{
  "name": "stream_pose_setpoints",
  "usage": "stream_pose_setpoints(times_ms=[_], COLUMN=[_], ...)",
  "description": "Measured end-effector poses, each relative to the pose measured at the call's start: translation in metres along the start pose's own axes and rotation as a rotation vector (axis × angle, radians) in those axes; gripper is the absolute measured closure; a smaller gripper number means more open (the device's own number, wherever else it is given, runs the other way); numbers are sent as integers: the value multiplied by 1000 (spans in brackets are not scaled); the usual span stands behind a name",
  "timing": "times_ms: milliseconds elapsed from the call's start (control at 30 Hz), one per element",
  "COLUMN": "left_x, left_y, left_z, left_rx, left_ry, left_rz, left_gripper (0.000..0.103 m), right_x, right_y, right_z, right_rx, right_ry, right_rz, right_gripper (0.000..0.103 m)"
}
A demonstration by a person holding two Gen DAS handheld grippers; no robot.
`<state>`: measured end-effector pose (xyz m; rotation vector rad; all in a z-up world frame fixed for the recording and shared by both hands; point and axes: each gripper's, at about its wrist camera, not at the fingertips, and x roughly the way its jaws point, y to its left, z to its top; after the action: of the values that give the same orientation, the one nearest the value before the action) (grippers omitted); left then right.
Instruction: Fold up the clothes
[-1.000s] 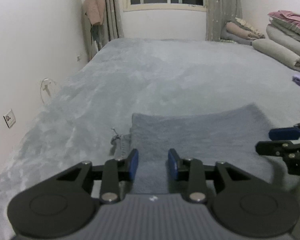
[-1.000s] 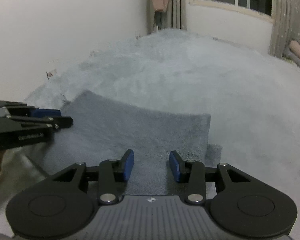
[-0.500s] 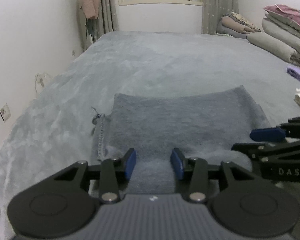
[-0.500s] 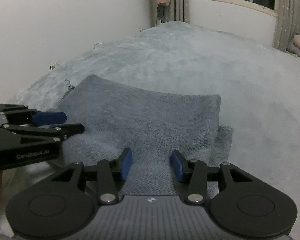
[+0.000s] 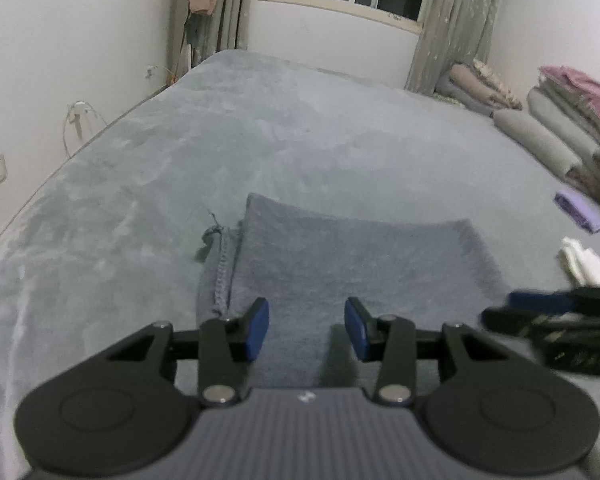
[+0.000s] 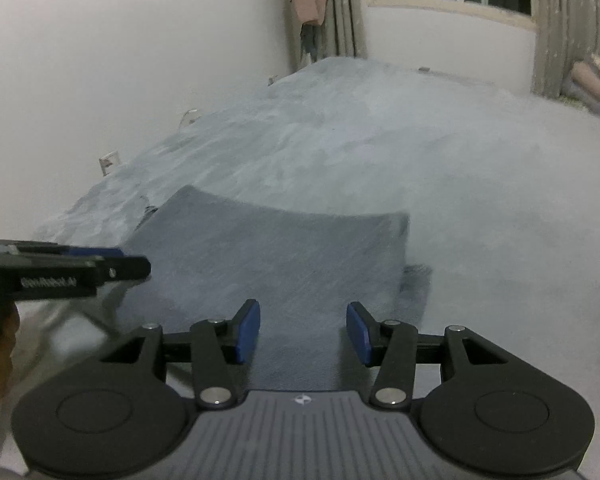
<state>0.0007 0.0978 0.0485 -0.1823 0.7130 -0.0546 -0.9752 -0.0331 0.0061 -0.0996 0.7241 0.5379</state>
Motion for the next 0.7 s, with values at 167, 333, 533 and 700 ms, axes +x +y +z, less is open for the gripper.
stream_pose_setpoints(times_ms=[167,333,533,700], left_x=[12,4,-1,12], left_y=[6,24,51,44], left_z=[-5,7,19,15], left_rx=[19,-45,-81,-85], left_ry=[39,26,-12,40], left_rz=[54,29,58,17], left_gripper=[61,60,53,46], right_x=[16,0,-20,-15], right_y=[7,-7,-57,-65], right_z=[-9,-1,3,0], right_rx=[-40,10,226,300], right_ry=[52,26,-27,9], right_rz=[-19,-17,-57,-8], right_gripper=[50,50,46,37])
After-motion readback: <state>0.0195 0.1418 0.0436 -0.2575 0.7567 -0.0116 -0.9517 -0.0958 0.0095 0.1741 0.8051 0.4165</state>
